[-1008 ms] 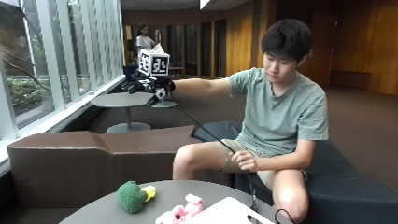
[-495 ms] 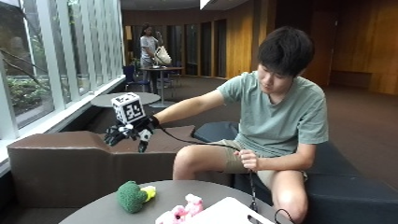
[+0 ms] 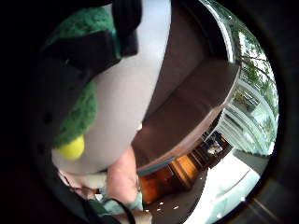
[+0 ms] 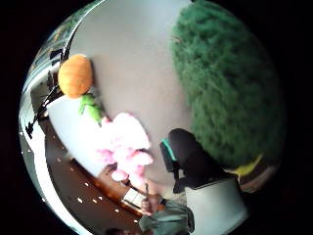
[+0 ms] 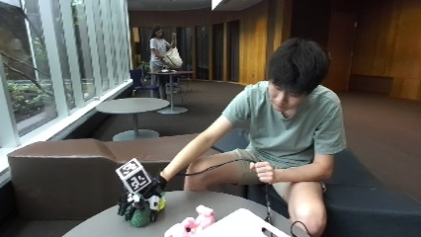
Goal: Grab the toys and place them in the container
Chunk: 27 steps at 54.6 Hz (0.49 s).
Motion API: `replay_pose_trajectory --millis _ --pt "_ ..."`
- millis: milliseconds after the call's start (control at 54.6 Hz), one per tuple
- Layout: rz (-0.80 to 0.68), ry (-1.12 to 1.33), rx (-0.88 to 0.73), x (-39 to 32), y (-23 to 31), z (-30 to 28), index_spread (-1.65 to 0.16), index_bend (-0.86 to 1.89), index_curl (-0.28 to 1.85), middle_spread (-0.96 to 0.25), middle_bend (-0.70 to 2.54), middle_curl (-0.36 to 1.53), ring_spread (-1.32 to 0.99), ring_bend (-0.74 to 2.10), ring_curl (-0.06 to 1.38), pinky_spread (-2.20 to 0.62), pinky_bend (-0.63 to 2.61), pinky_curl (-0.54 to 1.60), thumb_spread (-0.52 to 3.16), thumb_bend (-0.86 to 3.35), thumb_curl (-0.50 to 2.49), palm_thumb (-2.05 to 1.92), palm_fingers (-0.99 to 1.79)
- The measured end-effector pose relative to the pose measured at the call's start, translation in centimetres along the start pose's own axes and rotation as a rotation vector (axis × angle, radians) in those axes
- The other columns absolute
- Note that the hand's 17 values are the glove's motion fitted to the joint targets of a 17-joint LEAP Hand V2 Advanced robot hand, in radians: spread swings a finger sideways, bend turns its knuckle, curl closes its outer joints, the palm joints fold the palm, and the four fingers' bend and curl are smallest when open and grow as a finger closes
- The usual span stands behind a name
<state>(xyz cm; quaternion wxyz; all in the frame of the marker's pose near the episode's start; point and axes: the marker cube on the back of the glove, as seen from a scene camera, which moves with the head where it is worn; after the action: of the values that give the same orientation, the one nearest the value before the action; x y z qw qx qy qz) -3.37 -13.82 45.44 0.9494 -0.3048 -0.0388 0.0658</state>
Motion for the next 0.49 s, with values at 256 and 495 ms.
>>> replay_pose_trajectory --millis 256,495 --pt "-0.027 -0.002 0.087 -0.7 -0.6 -0.7 -0.28 0.33 0.29 -0.13 0.41 0.29 -0.19 0.77 0.37 -0.15 0.92 0.32 1.28 0.23 0.46 0.54 0.66" --pt "-0.082 0.14 0.095 -1.6 3.4 -7.7 -0.37 0.63 0.46 -0.26 0.84 0.49 -0.39 1.02 0.52 -0.3 0.91 0.37 0.91 0.26 0.66 0.7 1.07"
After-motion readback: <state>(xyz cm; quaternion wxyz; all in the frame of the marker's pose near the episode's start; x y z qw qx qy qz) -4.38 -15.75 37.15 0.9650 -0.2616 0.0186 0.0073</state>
